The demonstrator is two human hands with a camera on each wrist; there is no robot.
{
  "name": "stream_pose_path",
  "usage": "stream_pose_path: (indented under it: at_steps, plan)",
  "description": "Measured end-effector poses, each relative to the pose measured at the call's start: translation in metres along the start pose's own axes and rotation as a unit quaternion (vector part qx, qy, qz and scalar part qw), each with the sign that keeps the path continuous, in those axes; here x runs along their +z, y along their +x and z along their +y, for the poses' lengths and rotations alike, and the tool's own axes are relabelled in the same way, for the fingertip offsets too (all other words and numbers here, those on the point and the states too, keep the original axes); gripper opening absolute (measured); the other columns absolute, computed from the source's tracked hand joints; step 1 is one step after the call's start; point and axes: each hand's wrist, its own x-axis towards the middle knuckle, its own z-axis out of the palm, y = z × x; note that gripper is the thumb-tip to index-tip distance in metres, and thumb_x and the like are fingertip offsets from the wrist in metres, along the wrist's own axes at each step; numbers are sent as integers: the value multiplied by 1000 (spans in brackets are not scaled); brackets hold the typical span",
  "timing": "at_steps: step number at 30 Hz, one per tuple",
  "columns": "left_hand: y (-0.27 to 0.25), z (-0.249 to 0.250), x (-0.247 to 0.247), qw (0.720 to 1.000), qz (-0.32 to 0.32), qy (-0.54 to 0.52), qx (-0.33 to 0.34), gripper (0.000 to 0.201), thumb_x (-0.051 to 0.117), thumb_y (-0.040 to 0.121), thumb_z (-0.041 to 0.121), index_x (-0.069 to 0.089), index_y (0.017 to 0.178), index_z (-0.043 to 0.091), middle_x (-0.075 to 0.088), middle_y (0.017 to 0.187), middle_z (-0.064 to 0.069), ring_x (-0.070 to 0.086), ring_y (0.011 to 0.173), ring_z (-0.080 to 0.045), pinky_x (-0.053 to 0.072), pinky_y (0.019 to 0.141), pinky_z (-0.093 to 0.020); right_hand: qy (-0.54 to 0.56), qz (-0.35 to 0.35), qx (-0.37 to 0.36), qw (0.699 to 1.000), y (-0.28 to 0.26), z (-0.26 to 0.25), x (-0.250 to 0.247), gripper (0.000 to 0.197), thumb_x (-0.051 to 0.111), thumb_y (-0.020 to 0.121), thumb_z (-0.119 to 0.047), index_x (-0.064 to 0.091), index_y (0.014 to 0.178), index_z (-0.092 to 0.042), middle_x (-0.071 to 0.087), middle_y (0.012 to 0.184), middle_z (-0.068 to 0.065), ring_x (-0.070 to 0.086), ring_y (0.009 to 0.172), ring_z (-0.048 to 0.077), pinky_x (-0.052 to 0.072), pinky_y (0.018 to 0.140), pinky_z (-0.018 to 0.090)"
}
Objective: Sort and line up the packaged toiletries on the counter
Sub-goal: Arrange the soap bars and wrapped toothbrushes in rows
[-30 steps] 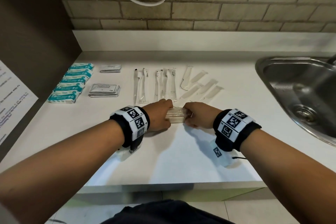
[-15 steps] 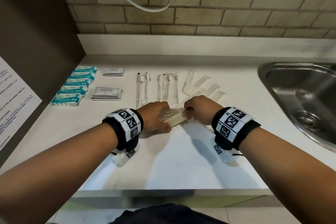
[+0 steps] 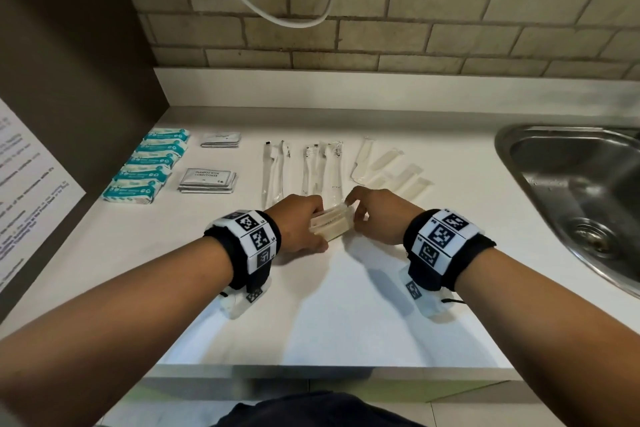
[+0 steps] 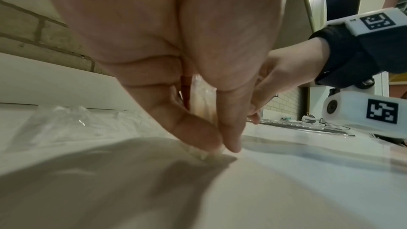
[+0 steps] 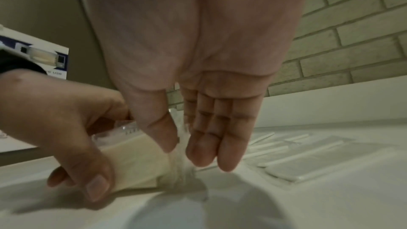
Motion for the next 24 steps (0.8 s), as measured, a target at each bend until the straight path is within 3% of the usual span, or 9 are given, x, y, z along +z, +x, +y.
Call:
stream_pose_path:
  at_steps: [3, 7, 14, 19, 24]
  plan:
    - [1, 3, 1, 1000, 1, -5, 8, 43, 82, 72, 33, 51, 100, 21, 62, 98, 0, 59, 87, -21, 45, 70, -27, -32, -35, -13, 999, -5, -3, 0, 41, 62, 85, -23, 50, 125, -18, 67, 105, 5, 62, 94, 25, 51, 84, 33]
    - [3, 7, 1, 1000, 11, 3, 21, 40, 81, 72, 28, 55, 101, 18, 61, 101, -1, 55, 85, -19, 39, 67, -27, -57, -50, -7, 997, -7, -3, 7, 37, 59, 85, -20, 50, 121, -15, 65, 107, 8, 61, 96, 26, 48, 79, 33]
    - [4, 8, 12, 999, -9, 32, 34, 45, 75, 78, 37, 49, 111, 19, 53, 106, 0, 56, 91, -22, 42, 74, -31, -112, -73, 9, 991, -5, -4, 23, 34, 53, 88, -30, 42, 115, -14, 59, 91, 2, 61, 86, 26, 48, 72, 35]
    - [6, 7, 8, 999, 6, 13, 41, 34, 77, 74, 37, 53, 95, 26, 60, 96, 2, 59, 87, -21, 43, 70, -29, -88, -71, 2, 994, -4, -2, 18, 33, 56, 87, -30, 47, 113, -12, 56, 88, 1, 57, 81, 23, 45, 69, 32]
    - [6, 10, 14, 997, -29, 60, 46, 43, 71, 79, 39, 51, 113, 21, 49, 102, 4, 57, 89, -21, 42, 75, -30, -59, -96, -3, 994, -7, -3, 24, 47, 61, 84, -31, 41, 124, -15, 64, 100, 6, 61, 88, 24, 50, 76, 36]
